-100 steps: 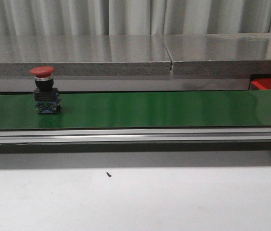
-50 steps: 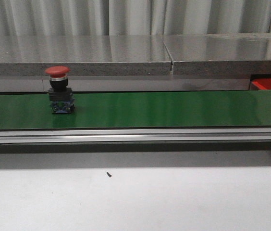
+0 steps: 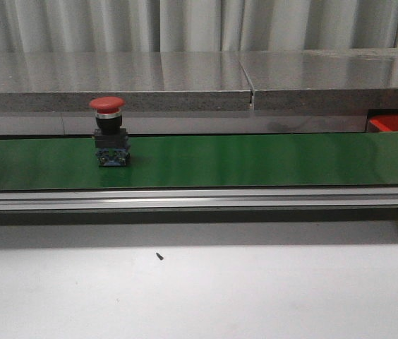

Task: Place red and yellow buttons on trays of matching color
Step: 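Set the yellow button on the belt behind the red one, release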

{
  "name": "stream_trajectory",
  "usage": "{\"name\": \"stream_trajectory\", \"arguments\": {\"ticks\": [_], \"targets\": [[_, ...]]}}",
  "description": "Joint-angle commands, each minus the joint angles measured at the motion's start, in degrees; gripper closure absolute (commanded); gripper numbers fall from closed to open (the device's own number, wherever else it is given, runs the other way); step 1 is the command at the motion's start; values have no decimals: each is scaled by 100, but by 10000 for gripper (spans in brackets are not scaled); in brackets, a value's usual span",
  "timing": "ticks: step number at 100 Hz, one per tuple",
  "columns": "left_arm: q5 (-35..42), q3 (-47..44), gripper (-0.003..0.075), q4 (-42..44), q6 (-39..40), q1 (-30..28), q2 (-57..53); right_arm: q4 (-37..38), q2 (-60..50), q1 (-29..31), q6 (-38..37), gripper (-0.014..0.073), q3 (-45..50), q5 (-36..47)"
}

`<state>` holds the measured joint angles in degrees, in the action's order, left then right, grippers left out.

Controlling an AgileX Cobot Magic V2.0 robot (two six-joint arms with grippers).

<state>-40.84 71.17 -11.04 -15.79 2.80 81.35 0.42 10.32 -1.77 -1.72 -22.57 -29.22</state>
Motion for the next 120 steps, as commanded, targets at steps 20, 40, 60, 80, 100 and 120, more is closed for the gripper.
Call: {"name": "stream_trajectory", "arguments": {"ticks": [20, 40, 60, 80, 100, 120], "targets": [[785, -317, 739, 1463, 1734, 1184, -675, 23, 49, 9, 71, 708, -142, 397], [903, -826, 739, 1399, 1724, 1303, -1421, 23, 49, 9, 71, 708, -142, 397], [994, -1548, 739, 1204, 1716, 1303, -2506, 23, 49, 9, 71, 708, -142, 414], [1074, -2429, 739, 1104, 1716, 1303, -3715, 23, 49, 9, 71, 708, -142, 400], [1040, -3109, 739, 808, 1716, 1303, -4902, 23, 49, 9, 71, 708, -142, 394], [729, -3576, 739, 749, 1716, 1303, -5865, 23, 163, 9, 76, 708, -178, 467]]}}
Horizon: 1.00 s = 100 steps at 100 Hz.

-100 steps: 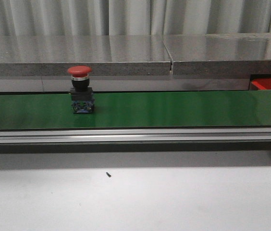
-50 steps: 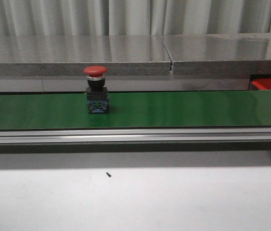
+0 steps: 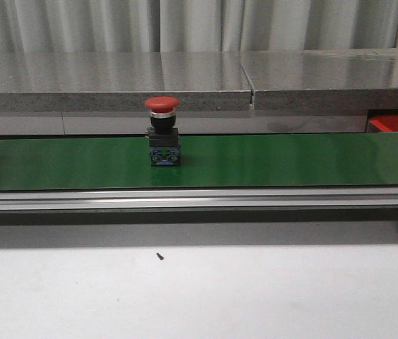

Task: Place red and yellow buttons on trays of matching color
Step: 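Set the yellow button on the belt behind the red one, release, then lower the right gripper toward the red button arriving on the belt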

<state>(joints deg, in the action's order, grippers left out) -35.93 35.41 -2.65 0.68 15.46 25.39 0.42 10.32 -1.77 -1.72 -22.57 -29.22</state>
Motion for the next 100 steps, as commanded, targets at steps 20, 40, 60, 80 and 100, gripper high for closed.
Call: {"name": "stream_trajectory", "arguments": {"ticks": [20, 40, 60, 80, 100], "targets": [[-64, -111, 739, -80, 69, 37, -788, 23, 495, -119, 77, 708, -318, 548], [-117, -111, 739, -80, 69, 37, -816, 164, 1072, -567, 172, 708, -765, 553], [-117, -111, 739, -80, 69, 37, -816, 230, 1953, -848, 209, 708, -1311, 571], [-117, -111, 739, -80, 69, 37, -816, 230, 3115, -944, 209, 707, -2153, 347], [-117, -111, 739, -80, 69, 37, -816, 230, 4224, -1085, 209, 531, -3129, -261]]}}
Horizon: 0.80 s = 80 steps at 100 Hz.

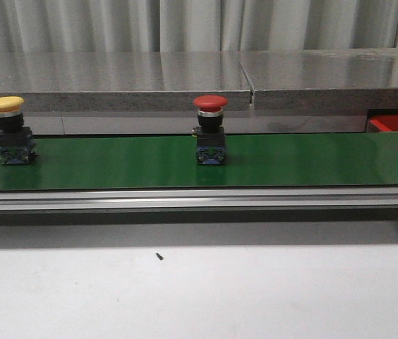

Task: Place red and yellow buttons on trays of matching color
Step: 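Lower the right gripper toward the red button arriving on the belt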

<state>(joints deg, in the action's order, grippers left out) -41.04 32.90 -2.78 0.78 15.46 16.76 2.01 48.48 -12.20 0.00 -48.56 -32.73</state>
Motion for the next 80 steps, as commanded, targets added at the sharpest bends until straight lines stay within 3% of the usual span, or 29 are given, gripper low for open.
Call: {"name": "stream_trajectory", "arguments": {"ticks": [1, 19, 33, 80], "targets": [[394, 140, 739, -67, 59, 37, 47, 70, 486, -44, 37, 518, -597, 74], [394, 140, 739, -67, 59, 37, 47, 57, 1420, -198, 37, 159, -1411, -481], [394, 140, 739, -67, 59, 37, 47, 3, 2113, -313, 37, 5, -2058, -1015], [394, 140, 739, -67, 59, 37, 47, -47, 4046, -1065, 44, -4, -3812, -2499]]}}
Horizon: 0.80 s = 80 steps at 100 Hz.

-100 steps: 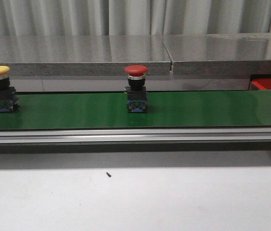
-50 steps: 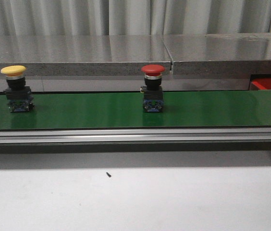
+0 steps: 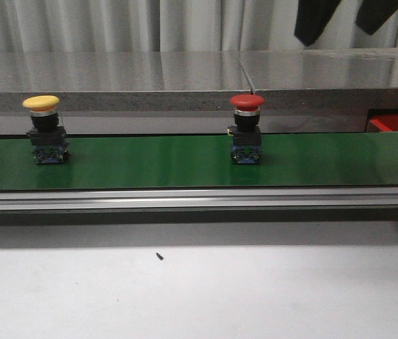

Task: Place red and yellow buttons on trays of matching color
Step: 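Lower the right gripper toward the red button arriving on the belt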

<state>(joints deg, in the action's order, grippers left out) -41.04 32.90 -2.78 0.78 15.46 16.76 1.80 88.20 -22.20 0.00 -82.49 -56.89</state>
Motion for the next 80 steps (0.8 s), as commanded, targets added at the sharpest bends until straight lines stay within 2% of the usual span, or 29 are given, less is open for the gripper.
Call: {"name": "stream_trajectory", "arguments": {"ticks": [1, 22, 64, 71, 80], "targets": [[394, 140, 739, -67, 59, 37, 47, -26, 98, -72, 44, -4, -440, -110], [394, 140, 739, -67, 59, 37, 47, -180, 770, -81, 54, -4, -937, -665], [394, 140, 739, -67, 59, 37, 47, -333, 1641, -81, 54, 0, -1443, -463], [394, 140, 739, -67, 59, 37, 47, -340, 1722, -81, 54, 39, -1443, -475], [394, 140, 739, -67, 59, 37, 47, -340, 1781, -81, 54, 167, -1443, -400]]}}
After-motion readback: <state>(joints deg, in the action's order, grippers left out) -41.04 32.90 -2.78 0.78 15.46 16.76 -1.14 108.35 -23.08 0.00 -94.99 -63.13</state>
